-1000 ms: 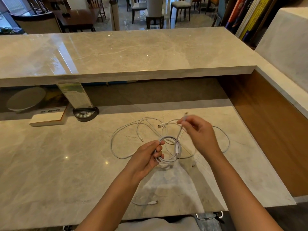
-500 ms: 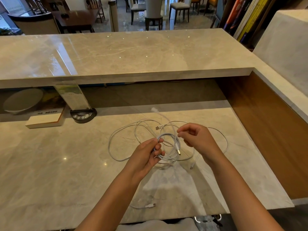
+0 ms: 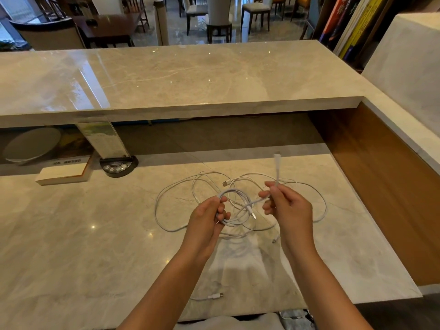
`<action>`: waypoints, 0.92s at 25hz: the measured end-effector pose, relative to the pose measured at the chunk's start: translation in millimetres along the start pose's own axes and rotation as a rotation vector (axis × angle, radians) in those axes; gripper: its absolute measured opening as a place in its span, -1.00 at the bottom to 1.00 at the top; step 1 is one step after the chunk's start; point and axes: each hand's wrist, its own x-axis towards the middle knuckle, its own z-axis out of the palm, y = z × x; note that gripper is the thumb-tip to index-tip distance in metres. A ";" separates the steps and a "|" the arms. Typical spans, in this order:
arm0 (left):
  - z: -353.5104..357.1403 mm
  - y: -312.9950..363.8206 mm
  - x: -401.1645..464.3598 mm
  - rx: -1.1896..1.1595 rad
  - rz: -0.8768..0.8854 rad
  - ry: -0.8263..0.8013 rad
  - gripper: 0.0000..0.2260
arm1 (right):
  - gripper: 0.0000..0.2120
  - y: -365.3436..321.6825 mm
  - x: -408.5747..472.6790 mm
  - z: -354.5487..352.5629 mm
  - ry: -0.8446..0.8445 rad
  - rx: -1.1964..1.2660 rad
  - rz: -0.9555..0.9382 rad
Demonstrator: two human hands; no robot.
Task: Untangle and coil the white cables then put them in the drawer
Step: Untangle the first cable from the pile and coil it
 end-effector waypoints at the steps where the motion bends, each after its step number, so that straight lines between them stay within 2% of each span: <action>1: 2.1 -2.3 -1.5 -0.001 -0.001 0.006 -0.78 | -0.83 3.1 -8.9 -0.6 0.067 0.061 0.016; 4: 7.9 -7.9 -5.7 0.042 -0.009 0.038 -0.79 | -0.80 5.7 -35.5 1.3 0.132 0.054 -0.055; 8: 7.5 -3.9 -3.8 0.084 0.053 0.089 -0.80 | -0.82 8.3 -57.1 9.2 0.030 -0.091 -0.230; 12: 0.2 1.0 -1.3 -0.089 0.006 0.034 -0.81 | -0.83 13.9 -25.2 -9.1 0.222 0.030 0.034; 17: 0.1 -3.2 -4.8 -0.178 -0.033 -0.064 -0.81 | -0.81 22.1 -1.9 -22.6 0.124 0.061 0.194; 19: -3.7 -0.8 -5.0 -0.120 -0.052 -0.144 -0.81 | -0.79 19.2 7.9 -27.6 0.015 -0.077 0.230; 23: -14.2 7.4 -4.7 0.029 -0.120 -0.302 -0.79 | -0.84 -6.5 38.7 -29.8 -0.321 -0.704 0.141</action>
